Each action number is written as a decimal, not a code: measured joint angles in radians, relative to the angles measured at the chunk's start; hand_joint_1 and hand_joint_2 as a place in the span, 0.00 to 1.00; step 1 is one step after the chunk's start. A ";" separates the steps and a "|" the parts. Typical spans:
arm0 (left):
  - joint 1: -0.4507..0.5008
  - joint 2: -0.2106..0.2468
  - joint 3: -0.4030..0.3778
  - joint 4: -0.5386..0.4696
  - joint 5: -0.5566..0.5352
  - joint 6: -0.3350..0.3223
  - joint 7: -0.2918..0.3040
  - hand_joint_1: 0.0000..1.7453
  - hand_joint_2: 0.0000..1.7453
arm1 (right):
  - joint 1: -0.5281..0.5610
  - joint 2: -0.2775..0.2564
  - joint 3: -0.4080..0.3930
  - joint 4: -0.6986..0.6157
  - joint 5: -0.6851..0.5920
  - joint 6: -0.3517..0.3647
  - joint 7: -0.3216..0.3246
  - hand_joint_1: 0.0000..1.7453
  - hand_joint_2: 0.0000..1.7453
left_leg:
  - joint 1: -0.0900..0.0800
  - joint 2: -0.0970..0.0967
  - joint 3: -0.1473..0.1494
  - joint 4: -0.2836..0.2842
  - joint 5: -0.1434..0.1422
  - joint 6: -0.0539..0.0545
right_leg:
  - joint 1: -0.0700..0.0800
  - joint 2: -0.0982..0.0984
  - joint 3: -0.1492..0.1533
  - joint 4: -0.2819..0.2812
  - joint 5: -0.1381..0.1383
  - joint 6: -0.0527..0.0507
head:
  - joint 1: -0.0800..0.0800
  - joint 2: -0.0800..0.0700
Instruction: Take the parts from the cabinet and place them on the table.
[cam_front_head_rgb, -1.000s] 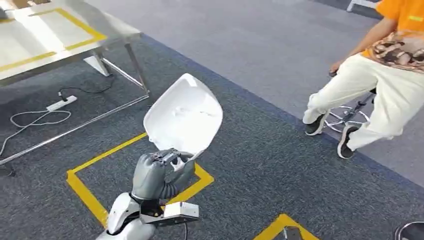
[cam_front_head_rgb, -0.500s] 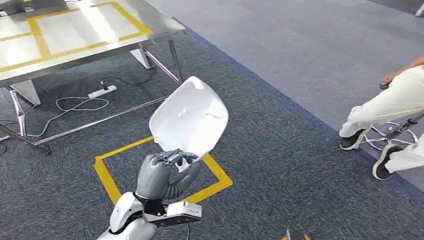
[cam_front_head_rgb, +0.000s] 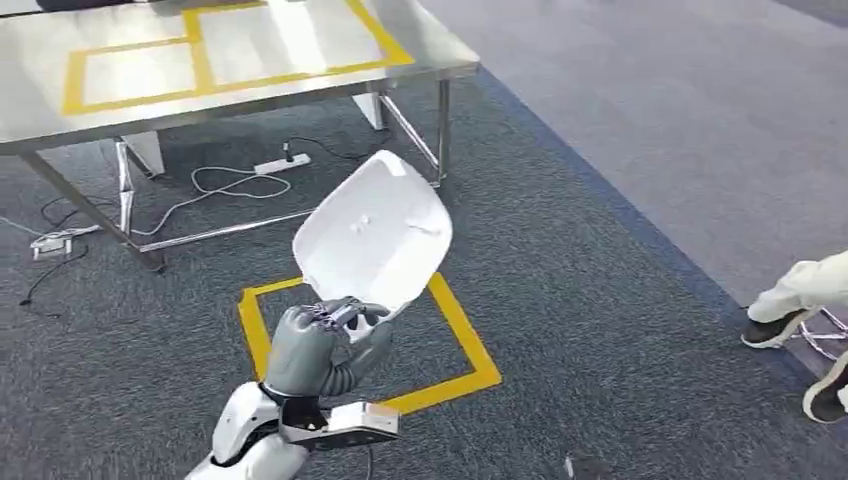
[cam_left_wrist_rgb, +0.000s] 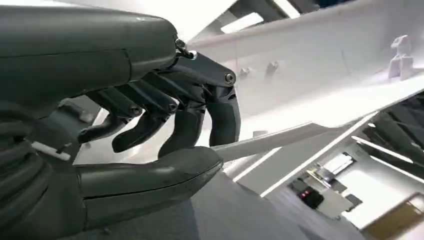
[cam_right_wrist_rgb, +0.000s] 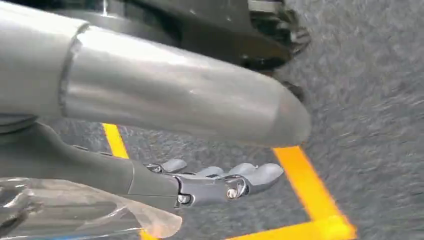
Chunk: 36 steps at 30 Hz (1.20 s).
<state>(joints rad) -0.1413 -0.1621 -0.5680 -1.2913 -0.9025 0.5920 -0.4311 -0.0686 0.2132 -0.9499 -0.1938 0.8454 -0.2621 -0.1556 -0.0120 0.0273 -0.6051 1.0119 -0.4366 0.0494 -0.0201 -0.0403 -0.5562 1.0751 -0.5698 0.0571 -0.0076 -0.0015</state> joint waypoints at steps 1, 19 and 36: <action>-0.001 -0.003 -0.001 0.000 -0.001 0.000 0.000 1.00 1.00 | 0.000 0.000 0.000 0.000 0.000 0.000 0.000 0.00 0.00 | 0.002 -0.013 0.000 0.000 -0.001 0.002 | 0.000 0.025 -0.038 0.073 -0.035 0.001 | 0.006 0.000; 0.007 0.007 -0.015 -0.001 -0.012 0.003 -0.002 1.00 1.00 | 0.009 -0.002 -0.016 0.000 -0.024 0.003 -0.023 0.00 0.00 | 0.016 -0.036 -0.154 0.324 -0.137 -0.060 | -0.009 0.061 -0.008 -0.044 0.054 -0.041 | -0.004 0.000; 0.011 0.008 -0.016 -0.009 -0.013 -0.001 -0.003 1.00 1.00 | 0.007 -0.001 -0.025 0.000 -0.016 0.005 -0.034 0.00 0.00 | 0.004 -0.043 0.078 -0.005 -0.071 0.005 | -0.007 0.039 -0.167 0.201 -0.024 0.014 | 0.008 0.000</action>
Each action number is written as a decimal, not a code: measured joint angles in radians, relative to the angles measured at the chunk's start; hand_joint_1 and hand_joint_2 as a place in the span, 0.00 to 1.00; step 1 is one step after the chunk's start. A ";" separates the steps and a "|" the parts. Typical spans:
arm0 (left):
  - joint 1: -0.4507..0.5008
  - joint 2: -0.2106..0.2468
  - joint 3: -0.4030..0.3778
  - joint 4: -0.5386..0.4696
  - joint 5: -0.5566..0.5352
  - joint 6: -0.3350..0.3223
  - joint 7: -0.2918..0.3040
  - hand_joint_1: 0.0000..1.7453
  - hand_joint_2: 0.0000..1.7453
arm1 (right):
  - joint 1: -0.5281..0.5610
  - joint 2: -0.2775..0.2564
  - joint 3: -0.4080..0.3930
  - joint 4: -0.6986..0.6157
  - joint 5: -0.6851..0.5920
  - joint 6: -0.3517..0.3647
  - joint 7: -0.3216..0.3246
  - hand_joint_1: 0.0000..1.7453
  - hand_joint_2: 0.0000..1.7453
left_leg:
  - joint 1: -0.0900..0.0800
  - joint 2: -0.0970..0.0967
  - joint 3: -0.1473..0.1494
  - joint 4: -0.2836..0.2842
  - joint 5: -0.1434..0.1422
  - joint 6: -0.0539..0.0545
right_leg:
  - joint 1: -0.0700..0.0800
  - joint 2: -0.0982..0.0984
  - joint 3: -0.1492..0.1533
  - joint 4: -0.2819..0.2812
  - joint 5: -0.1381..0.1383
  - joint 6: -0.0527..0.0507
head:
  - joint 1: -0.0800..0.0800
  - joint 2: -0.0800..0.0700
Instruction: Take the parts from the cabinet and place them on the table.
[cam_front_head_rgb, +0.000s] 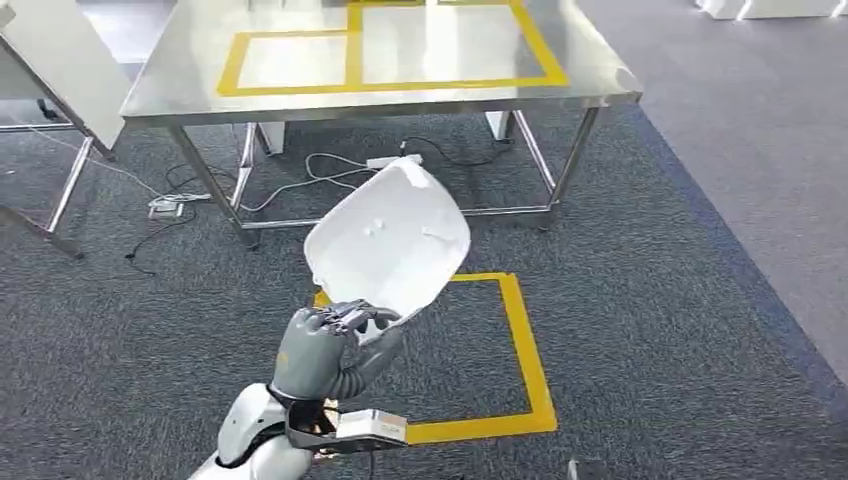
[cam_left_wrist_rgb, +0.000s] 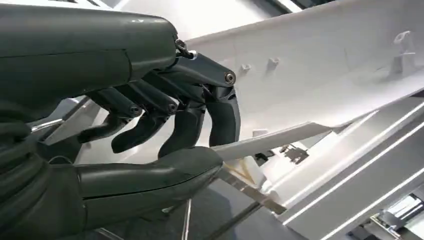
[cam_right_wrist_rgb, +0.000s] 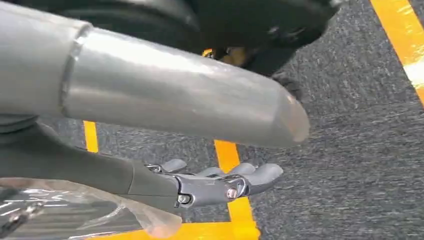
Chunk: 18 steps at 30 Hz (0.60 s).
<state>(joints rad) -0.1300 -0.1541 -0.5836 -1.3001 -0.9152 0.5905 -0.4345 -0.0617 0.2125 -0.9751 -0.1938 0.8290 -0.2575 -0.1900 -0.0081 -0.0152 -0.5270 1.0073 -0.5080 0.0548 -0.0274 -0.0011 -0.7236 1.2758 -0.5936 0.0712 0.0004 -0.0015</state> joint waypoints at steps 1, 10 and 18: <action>0.000 0.000 0.000 0.000 0.001 0.000 0.000 1.00 1.00 | 0.000 0.000 0.000 0.000 0.003 0.000 -0.001 0.00 0.00 | 0.001 -0.001 0.019 0.000 -0.013 -0.003 | 0.000 0.000 0.017 -0.068 0.049 -0.002 | 0.002 0.000; -0.006 0.000 0.000 -0.004 0.002 -0.002 -0.006 1.00 1.00 | -0.002 0.000 -0.001 0.000 0.012 -0.005 -0.009 0.00 0.00 | 0.002 0.005 -0.002 0.135 -0.038 -0.054 | 0.000 0.001 0.118 -0.250 0.127 -0.063 | -0.009 0.000; 0.012 0.020 0.001 -0.010 0.003 0.006 -0.010 1.00 1.00 | 0.000 0.001 -0.002 0.000 0.016 -0.015 -0.013 0.00 0.00 | 0.008 0.008 -0.154 0.094 0.034 -0.047 | -0.001 0.009 0.241 -0.256 0.026 -0.054 | -0.007 0.000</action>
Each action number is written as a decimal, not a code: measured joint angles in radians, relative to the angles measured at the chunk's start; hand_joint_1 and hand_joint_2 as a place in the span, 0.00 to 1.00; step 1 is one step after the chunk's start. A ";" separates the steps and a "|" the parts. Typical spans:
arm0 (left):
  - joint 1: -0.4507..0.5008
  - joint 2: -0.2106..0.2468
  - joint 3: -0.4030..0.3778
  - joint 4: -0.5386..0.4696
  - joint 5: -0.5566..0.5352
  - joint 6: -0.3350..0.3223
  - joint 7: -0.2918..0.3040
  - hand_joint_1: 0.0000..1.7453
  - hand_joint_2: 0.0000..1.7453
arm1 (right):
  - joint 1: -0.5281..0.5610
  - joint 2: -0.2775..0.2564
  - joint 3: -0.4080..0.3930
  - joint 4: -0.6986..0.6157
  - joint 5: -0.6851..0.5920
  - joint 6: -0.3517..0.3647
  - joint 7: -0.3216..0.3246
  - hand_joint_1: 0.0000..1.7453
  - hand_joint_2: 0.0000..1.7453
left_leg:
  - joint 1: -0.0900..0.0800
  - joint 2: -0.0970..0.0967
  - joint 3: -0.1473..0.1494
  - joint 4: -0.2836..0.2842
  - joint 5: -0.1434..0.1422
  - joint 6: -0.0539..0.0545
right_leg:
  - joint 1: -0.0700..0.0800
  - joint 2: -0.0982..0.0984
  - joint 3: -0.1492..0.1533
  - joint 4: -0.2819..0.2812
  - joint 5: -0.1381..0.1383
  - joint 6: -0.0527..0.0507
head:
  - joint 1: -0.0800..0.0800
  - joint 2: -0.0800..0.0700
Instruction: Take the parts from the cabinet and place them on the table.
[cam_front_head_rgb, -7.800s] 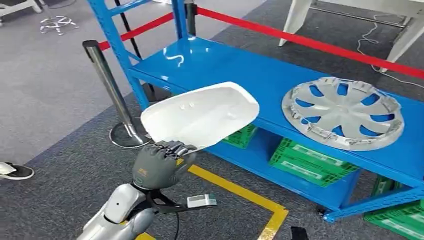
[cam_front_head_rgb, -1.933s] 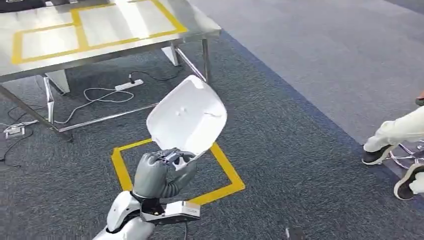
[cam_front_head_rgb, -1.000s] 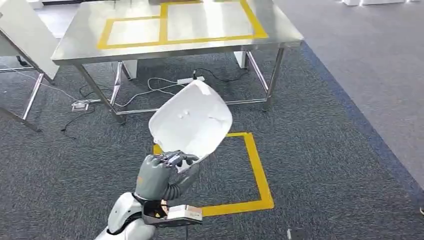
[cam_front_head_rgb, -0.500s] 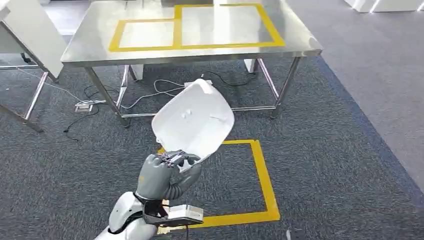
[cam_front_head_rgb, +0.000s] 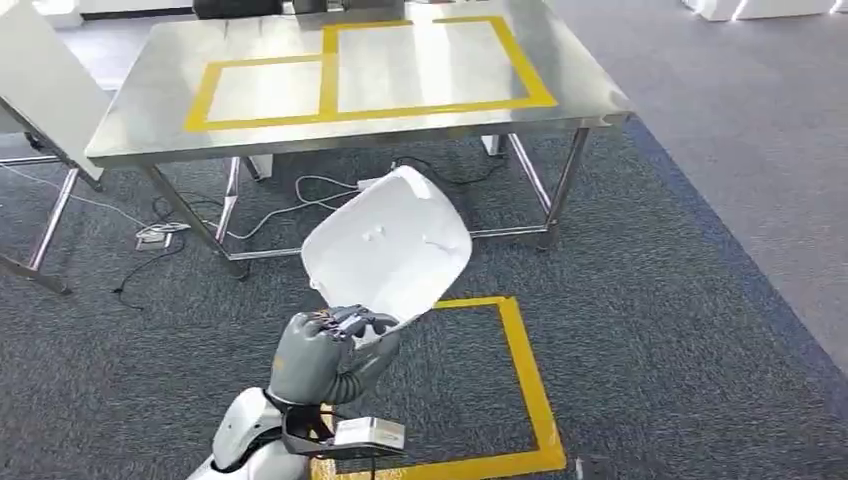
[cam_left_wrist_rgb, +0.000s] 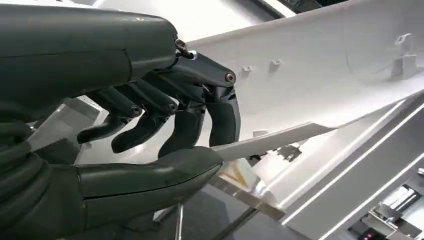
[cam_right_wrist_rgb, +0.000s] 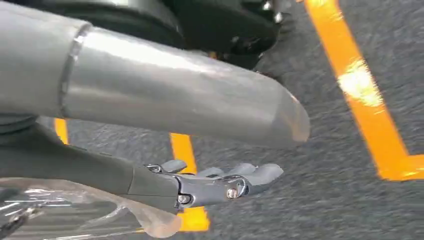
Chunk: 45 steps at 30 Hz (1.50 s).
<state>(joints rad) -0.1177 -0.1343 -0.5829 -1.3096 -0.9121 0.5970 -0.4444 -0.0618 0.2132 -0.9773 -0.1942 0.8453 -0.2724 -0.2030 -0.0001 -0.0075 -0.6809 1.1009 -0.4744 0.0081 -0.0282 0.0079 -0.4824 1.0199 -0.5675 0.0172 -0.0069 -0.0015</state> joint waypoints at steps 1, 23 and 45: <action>0.007 0.006 0.001 -0.001 0.002 0.002 -0.001 1.00 1.00 | 0.000 0.002 0.000 0.001 -0.003 0.000 -0.004 0.00 0.00 | -0.008 0.001 -0.013 -0.037 0.056 0.005 | 0.003 0.003 0.020 0.004 -0.013 0.004 | -0.001 0.000; 0.023 0.020 0.009 -0.043 0.005 0.016 -0.011 1.00 1.00 | -0.010 0.004 -0.015 0.001 -0.014 0.002 -0.029 0.00 0.00 | -0.011 0.001 0.113 0.083 -0.085 -0.002 | 0.013 -0.008 -0.105 0.009 0.079 -0.020 | -0.004 0.000; 0.048 0.037 0.032 -0.064 0.009 0.023 -0.018 1.00 1.00 | -0.012 0.008 -0.009 0.000 0.048 -0.018 0.002 0.00 0.00 | -0.009 -0.002 0.101 -0.065 -0.011 0.040 | 0.012 -0.004 -0.140 0.091 0.052 0.030 | 0.002 0.000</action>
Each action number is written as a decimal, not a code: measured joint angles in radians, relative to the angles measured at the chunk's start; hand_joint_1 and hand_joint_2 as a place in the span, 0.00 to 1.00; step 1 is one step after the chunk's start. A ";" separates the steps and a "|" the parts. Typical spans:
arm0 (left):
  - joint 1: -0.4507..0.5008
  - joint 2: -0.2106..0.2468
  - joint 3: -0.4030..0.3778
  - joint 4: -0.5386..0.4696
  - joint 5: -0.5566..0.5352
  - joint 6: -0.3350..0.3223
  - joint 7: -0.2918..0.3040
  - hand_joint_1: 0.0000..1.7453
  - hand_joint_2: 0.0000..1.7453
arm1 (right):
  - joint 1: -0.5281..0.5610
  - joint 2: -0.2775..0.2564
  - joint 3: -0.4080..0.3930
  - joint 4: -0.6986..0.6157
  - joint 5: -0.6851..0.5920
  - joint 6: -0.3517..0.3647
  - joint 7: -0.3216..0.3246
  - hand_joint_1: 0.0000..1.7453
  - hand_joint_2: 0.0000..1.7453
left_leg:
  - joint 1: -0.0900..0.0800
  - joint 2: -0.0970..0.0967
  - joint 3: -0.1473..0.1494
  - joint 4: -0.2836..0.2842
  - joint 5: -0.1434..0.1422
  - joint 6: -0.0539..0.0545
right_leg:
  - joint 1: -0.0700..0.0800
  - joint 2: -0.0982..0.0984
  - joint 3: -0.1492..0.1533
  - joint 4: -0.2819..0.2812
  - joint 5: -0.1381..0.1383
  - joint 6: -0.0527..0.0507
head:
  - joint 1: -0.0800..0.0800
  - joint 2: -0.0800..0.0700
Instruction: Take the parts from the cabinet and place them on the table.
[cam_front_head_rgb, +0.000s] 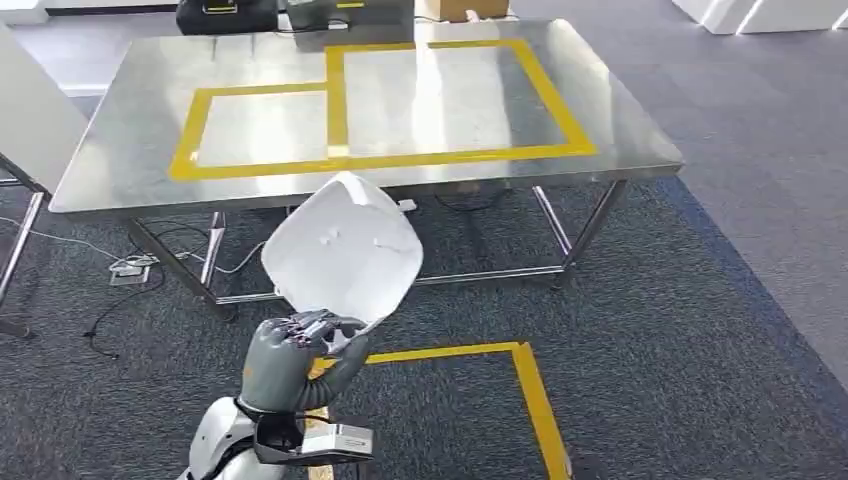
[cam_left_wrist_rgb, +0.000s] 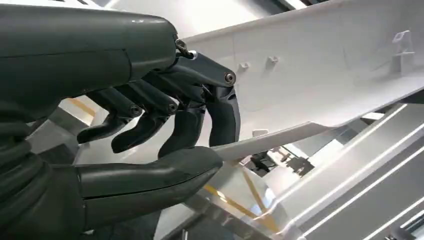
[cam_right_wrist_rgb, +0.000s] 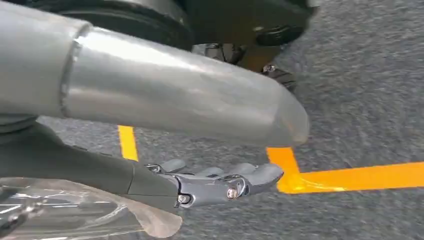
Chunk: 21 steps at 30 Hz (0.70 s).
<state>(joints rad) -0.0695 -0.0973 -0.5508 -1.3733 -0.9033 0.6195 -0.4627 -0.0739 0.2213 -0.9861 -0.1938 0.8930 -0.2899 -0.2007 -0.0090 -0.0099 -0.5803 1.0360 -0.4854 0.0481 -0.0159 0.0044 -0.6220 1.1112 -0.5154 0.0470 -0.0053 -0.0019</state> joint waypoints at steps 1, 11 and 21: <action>0.000 0.000 0.000 0.000 0.000 0.000 0.000 1.00 1.00 | 0.000 0.000 0.000 0.000 0.000 0.000 0.000 0.00 0.00 | -0.001 0.000 0.002 0.001 -0.007 -0.006 | 0.001 -0.005 0.021 -0.061 0.024 -0.003 | 0.000 0.000; -0.006 0.003 0.001 -0.003 -0.003 -0.001 -0.001 1.00 1.00 | -0.001 0.003 0.001 0.000 0.001 0.003 0.010 0.00 0.00 | 0.009 0.003 -0.129 0.284 -0.135 -0.058 | -0.005 -0.005 0.069 -0.087 -0.004 -0.042 | -0.010 0.000; -0.009 0.006 0.001 -0.005 -0.003 -0.003 -0.002 1.00 1.00 | -0.003 0.009 0.003 0.000 0.001 0.004 0.010 0.00 0.00 | 0.003 0.003 -0.024 -0.001 0.013 -0.026 | -0.003 -0.003 0.113 -0.105 -0.036 -0.001 | -0.007 0.000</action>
<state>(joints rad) -0.0789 -0.0916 -0.5497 -1.3783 -0.9068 0.6165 -0.4646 -0.0773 0.2300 -0.9831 -0.1938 0.8942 -0.2861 -0.1911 -0.0065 -0.0068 -0.6048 1.0353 -0.4721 0.0222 -0.0187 0.0014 -0.5089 1.0061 -0.5519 0.0465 -0.0122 -0.0019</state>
